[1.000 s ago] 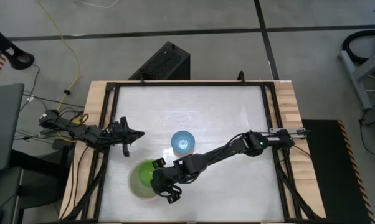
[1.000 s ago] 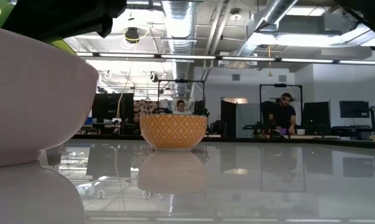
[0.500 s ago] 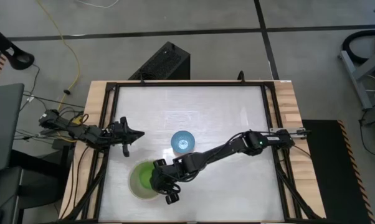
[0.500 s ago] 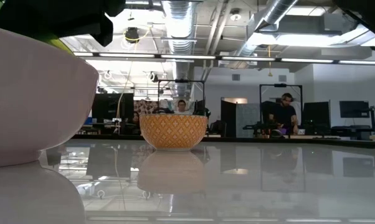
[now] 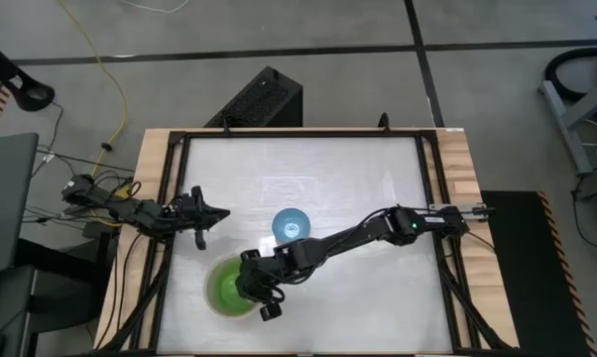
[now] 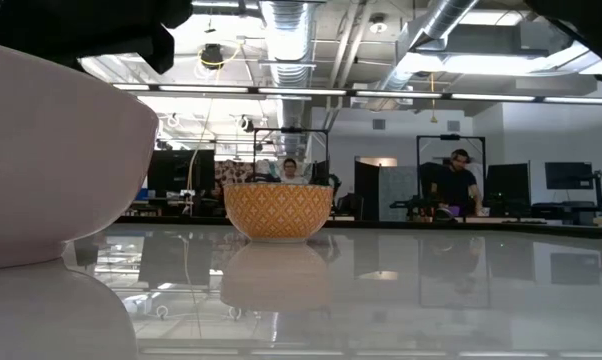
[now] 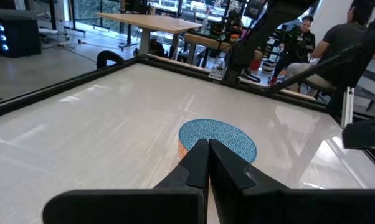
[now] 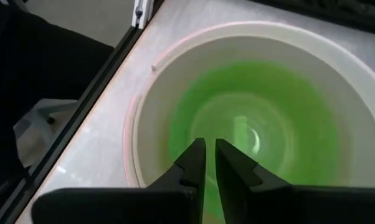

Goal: Nest bowls inside each other by size order
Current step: Stack the green bowl on top of the gray bowl, then stack the blue bowl on top of the green bowl

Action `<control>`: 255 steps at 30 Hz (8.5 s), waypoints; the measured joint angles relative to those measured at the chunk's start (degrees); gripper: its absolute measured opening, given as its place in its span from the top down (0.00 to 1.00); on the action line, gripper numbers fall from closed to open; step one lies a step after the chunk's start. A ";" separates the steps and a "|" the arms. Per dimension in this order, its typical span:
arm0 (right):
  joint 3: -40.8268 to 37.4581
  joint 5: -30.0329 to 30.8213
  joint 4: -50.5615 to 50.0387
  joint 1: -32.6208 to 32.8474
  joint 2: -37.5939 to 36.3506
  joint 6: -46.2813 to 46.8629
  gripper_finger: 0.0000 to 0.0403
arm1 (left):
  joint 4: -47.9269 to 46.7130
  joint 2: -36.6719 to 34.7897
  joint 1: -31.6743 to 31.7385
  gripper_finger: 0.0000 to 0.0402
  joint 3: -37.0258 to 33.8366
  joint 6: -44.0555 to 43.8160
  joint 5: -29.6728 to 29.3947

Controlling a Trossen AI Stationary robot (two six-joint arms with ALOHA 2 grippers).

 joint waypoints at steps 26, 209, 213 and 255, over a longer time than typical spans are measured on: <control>3.67 7.53 -36.46 -11.46 -10.12 10.60 0.57 | -0.13 -0.02 -0.02 1.00 0.00 0.15 0.00; -3.06 0.79 -2.98 -0.23 -3.10 -15.61 0.97 | -0.15 0.42 0.00 1.00 0.02 -1.36 -0.01; -3.06 1.88 -3.29 0.07 -3.17 -16.02 0.96 | -0.15 0.42 0.00 1.00 0.02 -1.25 0.00; -0.59 1.63 -4.44 -1.16 -5.03 -6.22 0.67 | -0.15 0.41 0.00 1.00 0.02 -1.36 0.02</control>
